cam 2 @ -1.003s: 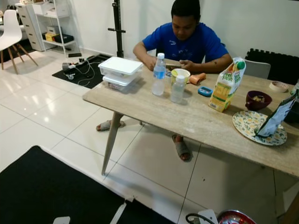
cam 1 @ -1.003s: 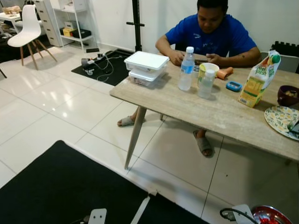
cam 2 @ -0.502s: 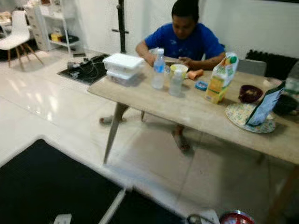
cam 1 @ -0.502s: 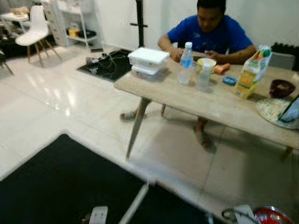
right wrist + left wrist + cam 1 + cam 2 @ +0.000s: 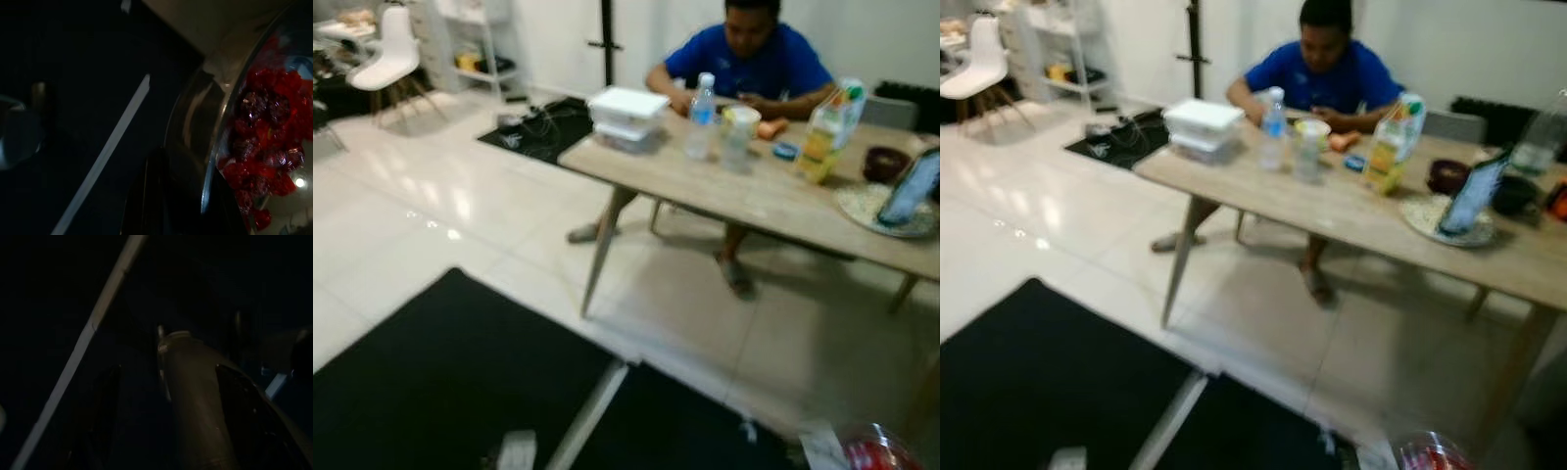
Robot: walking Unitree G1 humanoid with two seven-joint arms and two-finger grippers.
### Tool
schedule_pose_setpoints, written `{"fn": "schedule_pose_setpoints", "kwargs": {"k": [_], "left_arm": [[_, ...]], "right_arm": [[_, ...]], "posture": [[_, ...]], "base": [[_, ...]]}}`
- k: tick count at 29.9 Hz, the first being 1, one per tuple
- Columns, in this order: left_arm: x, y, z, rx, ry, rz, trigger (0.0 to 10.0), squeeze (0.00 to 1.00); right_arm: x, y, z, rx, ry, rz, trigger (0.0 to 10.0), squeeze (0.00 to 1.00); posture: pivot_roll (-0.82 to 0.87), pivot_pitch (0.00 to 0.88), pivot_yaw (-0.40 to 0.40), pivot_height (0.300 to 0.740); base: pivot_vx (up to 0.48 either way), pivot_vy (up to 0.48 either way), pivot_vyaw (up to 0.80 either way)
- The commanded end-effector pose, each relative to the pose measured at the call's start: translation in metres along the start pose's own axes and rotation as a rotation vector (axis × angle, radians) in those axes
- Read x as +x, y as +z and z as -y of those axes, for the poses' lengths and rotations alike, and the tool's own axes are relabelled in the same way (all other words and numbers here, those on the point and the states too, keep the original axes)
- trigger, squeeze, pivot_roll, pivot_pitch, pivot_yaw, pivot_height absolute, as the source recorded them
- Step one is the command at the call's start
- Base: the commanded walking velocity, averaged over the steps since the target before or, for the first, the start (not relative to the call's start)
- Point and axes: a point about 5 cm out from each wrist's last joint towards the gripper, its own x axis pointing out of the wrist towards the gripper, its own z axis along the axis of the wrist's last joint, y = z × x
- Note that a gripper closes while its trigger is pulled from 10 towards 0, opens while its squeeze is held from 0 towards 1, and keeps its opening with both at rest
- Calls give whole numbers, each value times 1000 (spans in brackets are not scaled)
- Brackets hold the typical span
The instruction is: Restocking fridge
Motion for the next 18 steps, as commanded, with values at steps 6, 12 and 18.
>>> {"fn": "schedule_pose_setpoints", "kwargs": {"k": [6,12,18], "left_arm": [[1,3,2,8,-6,6,10000,0],[1,3,2,7,-7,7,10000,0],[1,3,2,5,-7,7,10000,0]], "right_arm": [[0,-7,3,19,-11,-30,10000,0],[-1,-8,3,23,-10,-36,10000,0],[-1,-9,3,25,-8,-41,10000,0]], "posture": [[-25,5,-24,740],[-25,5,-24,740],[-25,5,-24,740]], "base": [[-318,0,-781],[-316,0,-782],[-316,0,-784]]}}
